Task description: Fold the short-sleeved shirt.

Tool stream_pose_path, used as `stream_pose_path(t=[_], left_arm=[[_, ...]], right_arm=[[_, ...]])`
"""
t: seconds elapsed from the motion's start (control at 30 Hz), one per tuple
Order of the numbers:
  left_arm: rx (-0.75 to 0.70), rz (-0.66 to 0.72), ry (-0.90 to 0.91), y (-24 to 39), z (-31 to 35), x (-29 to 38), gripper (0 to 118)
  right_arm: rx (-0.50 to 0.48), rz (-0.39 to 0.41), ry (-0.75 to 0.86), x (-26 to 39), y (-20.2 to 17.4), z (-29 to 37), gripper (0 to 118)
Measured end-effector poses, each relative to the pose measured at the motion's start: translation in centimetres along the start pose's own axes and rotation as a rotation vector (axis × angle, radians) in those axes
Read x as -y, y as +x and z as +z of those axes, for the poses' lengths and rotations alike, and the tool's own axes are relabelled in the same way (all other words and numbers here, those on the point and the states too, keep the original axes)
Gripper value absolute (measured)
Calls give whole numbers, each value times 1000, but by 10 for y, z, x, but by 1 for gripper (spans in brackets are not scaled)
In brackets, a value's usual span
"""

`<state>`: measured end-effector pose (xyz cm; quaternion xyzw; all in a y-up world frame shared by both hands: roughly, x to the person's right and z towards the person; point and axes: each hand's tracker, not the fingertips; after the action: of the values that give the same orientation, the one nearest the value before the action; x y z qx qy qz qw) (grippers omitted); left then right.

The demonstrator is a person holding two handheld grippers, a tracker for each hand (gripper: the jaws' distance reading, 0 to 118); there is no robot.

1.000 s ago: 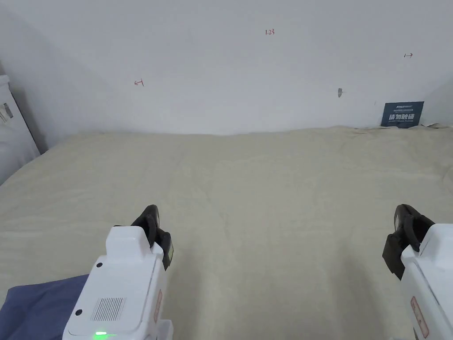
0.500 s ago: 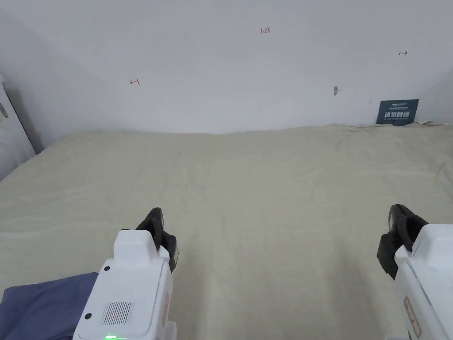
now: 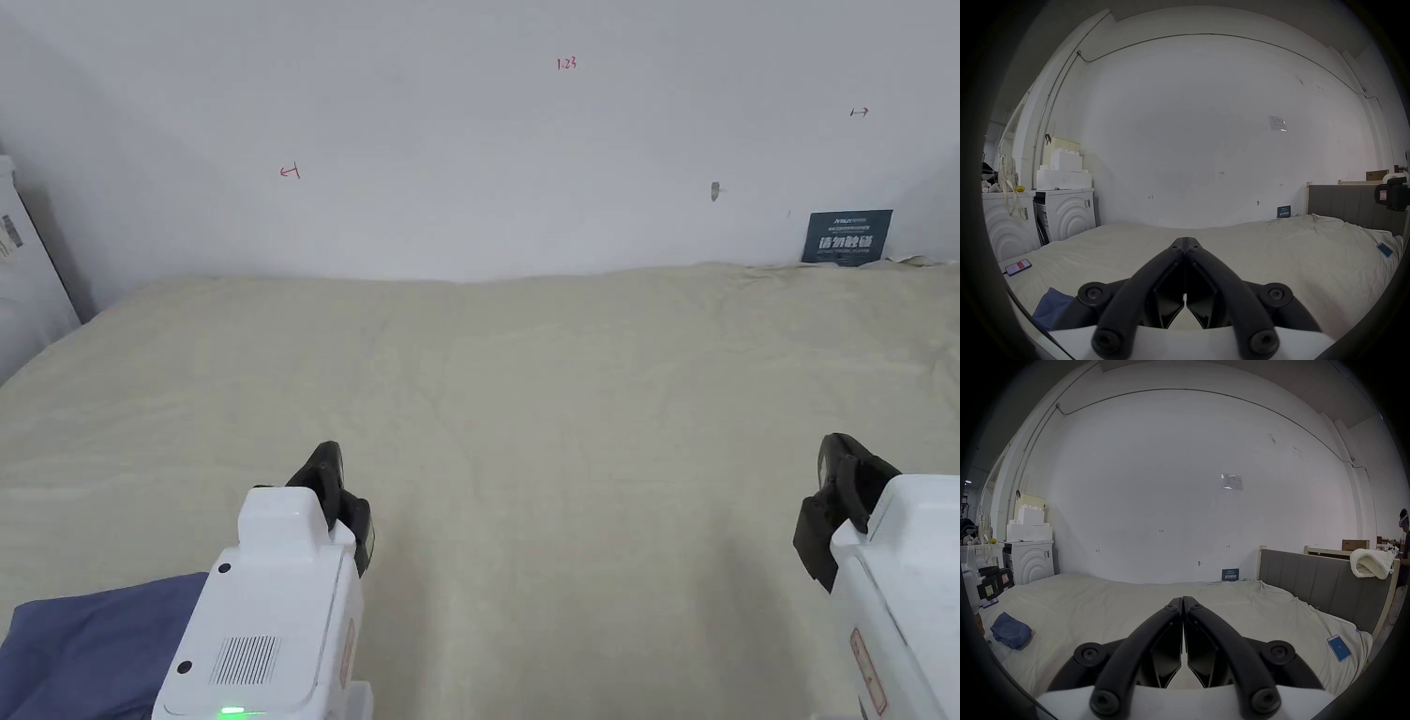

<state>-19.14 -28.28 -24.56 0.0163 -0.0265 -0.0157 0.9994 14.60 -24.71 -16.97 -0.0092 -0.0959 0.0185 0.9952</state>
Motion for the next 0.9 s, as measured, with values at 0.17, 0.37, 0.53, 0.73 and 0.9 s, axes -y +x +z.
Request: stream_pose_path(t=[0.17,0.37,0.53,0.73,0.9], left_arm=[[-11,2,4,-1,1,1,0],[-17,21,6,-4,1,0,0],[-8,33,6,-8,0,0,10],[-6,86,-7,-14,-2,1,96],[-12,92,4,-17,-1,1,118]], right_arm=[[-2,4,0,6,2,-5,0],[-3,3,2,7,0,-4,0],[-11,5,0,8,-2,-3,1],[-14,-11,-5,5,-3,-2,77],[-13,-8,11,4,-5,-1,113]])
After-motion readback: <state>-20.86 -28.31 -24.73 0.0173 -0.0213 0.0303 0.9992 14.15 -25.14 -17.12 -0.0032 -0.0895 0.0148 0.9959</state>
